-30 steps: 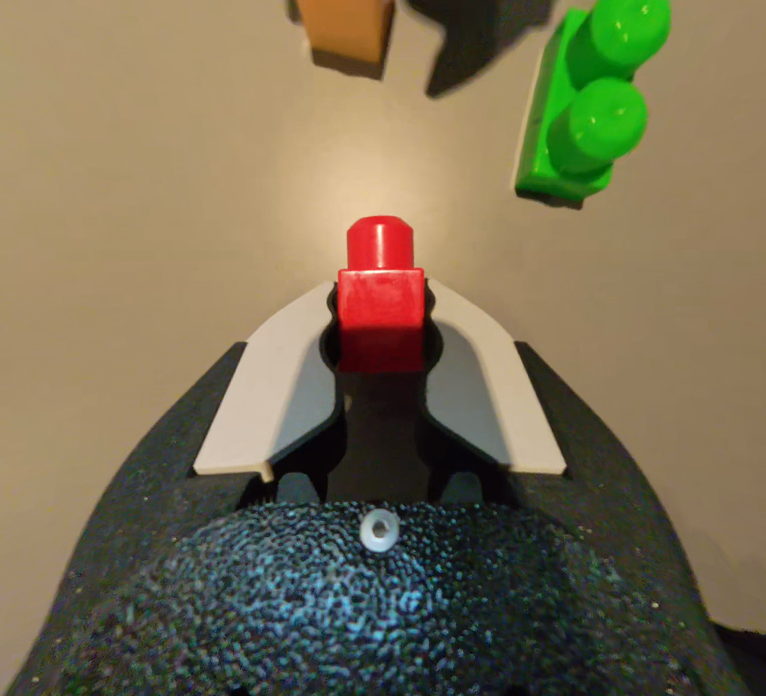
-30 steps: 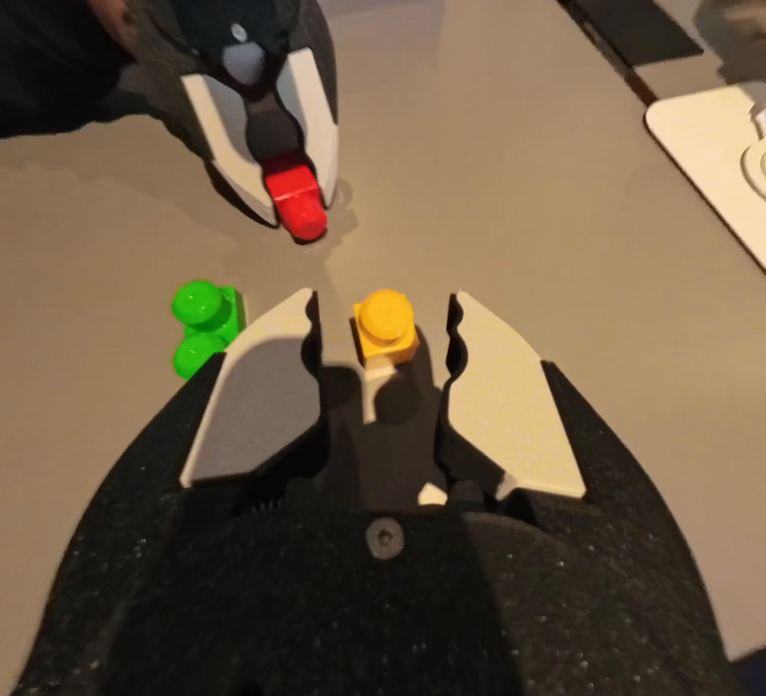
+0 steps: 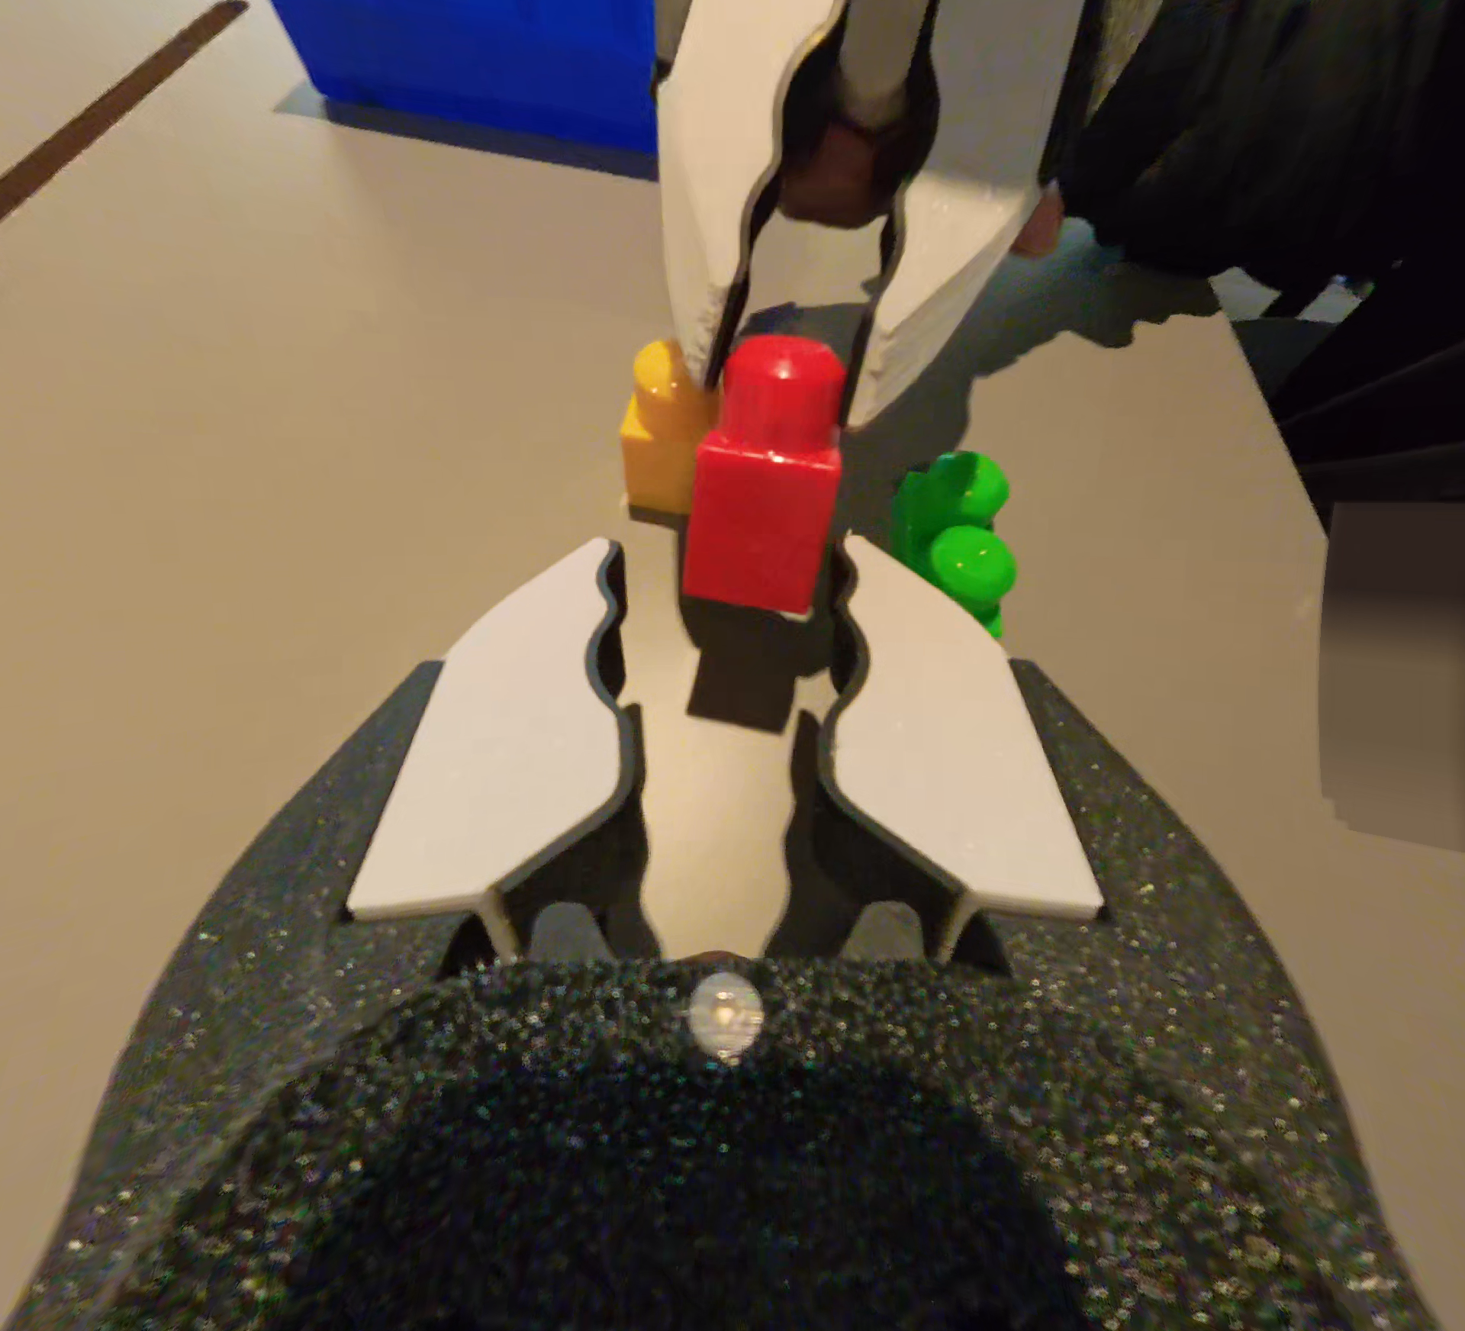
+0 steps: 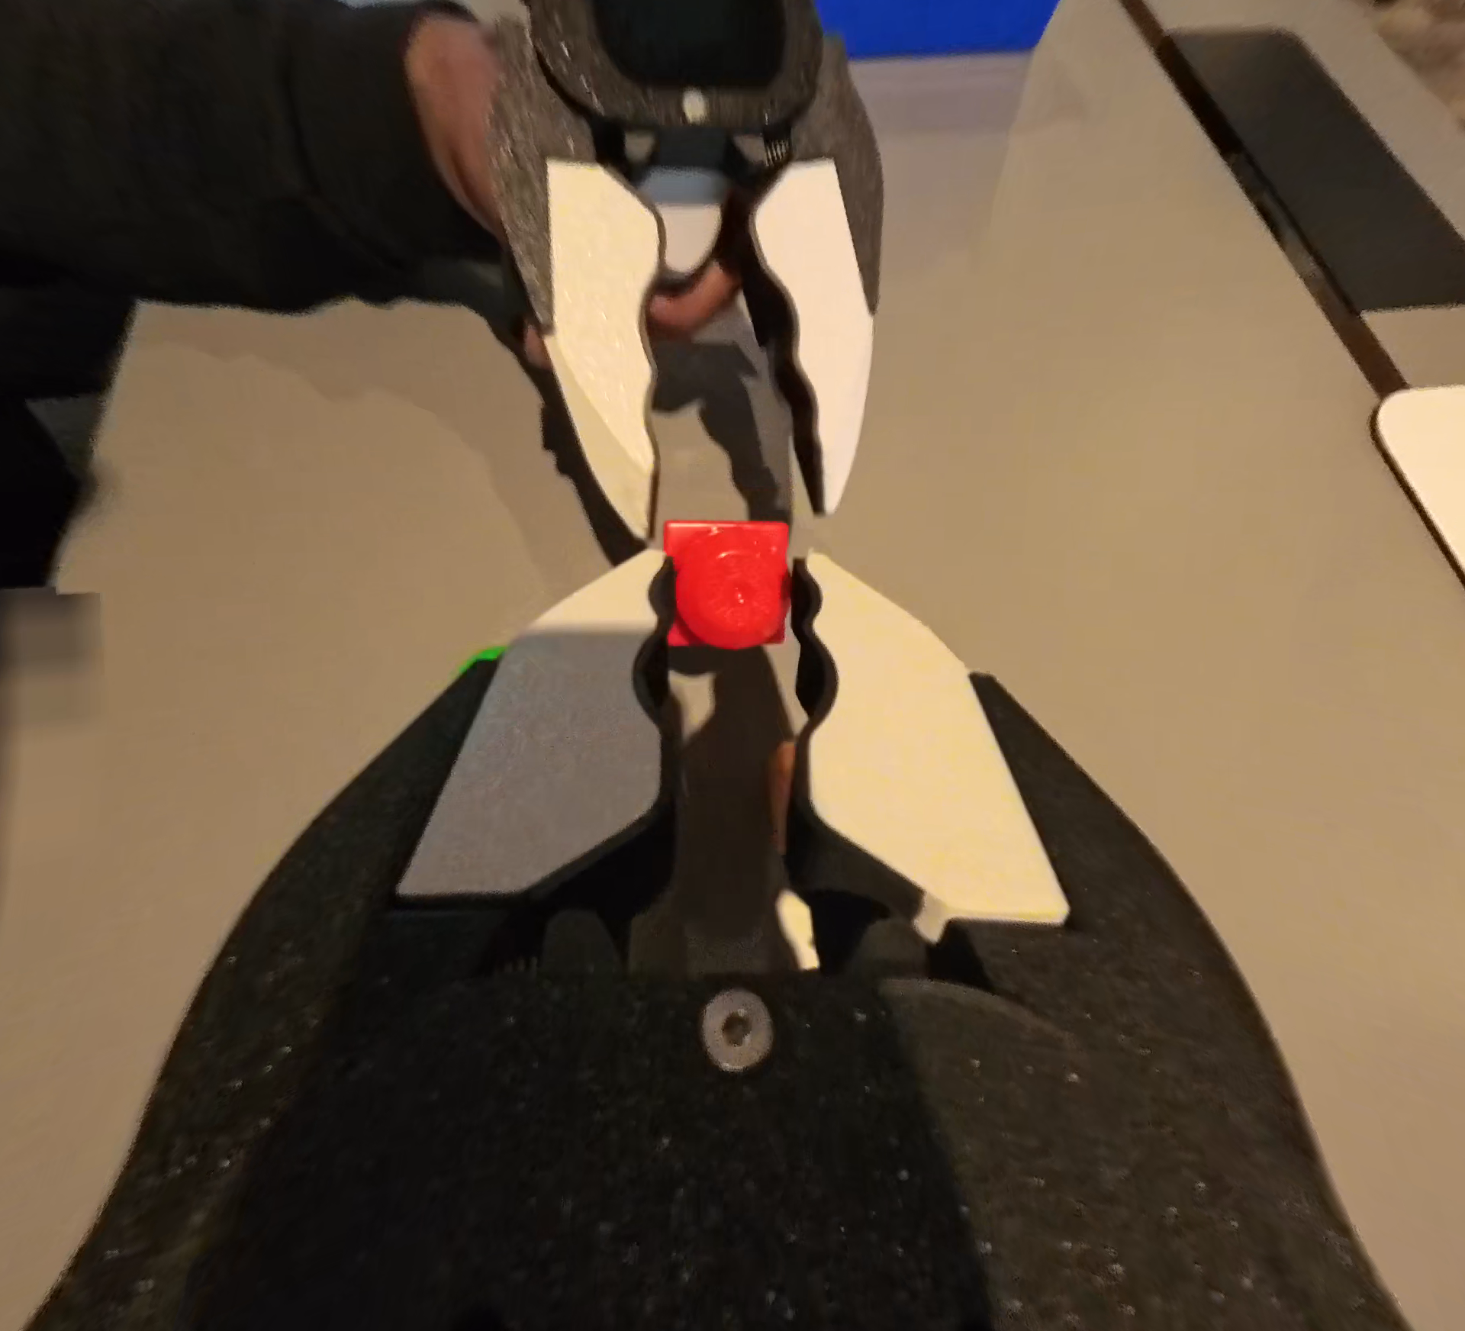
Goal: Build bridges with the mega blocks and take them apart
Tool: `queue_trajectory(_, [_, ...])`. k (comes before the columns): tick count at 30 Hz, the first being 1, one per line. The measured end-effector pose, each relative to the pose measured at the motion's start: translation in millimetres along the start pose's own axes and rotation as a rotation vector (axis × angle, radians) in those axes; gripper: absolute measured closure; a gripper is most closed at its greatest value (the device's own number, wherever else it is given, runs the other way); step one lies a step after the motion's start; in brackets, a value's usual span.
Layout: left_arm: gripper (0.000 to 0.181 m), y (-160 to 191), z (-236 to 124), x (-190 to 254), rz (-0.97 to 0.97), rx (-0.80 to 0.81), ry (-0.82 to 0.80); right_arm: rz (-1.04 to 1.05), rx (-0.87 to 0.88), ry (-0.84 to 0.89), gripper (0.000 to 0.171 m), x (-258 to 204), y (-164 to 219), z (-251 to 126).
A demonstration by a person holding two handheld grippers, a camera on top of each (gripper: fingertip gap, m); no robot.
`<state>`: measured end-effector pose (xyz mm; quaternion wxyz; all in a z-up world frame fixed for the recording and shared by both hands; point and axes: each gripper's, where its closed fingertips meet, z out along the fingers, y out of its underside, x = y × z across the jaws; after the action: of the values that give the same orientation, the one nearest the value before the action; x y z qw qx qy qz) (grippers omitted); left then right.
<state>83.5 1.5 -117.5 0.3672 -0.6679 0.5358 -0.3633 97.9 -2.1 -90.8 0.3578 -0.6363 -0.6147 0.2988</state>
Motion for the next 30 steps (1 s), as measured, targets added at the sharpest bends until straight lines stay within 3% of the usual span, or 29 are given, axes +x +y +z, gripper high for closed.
queue_trajectory(7, [0.135, 12.9, -1.6, -11.0, -0.056, -0.039, -0.022, -0.122, -0.310, 0.043, 0.143, 10.9, 15.3, 18.0])
queue_trajectory(13, [0.136, 31.5, 8.4, -11.5, -0.066, -0.128, -0.014, -0.163, -0.455, 0.016, 0.142, 6.8, 34.9, 37.0])
queue_trajectory(17, [0.136, 38.6, 14.9, -8.3, -0.056, -0.173, -0.005, -0.141, -0.424, 0.011, 0.141, 6.6, 35.2, 40.1])
queue_trajectory(22, [0.136, 39.4, 14.3, -8.2, -0.045, -0.180, -0.006, -0.137, -0.385, 0.080, 0.127, 16.7, 35.2, 38.1])
queue_trajectory(30, [0.136, 7.9, -8.6, -12.6, 0.019, -0.003, -0.038, -0.145, -0.287, 0.202, 0.124, 27.3, 21.4, 24.8])
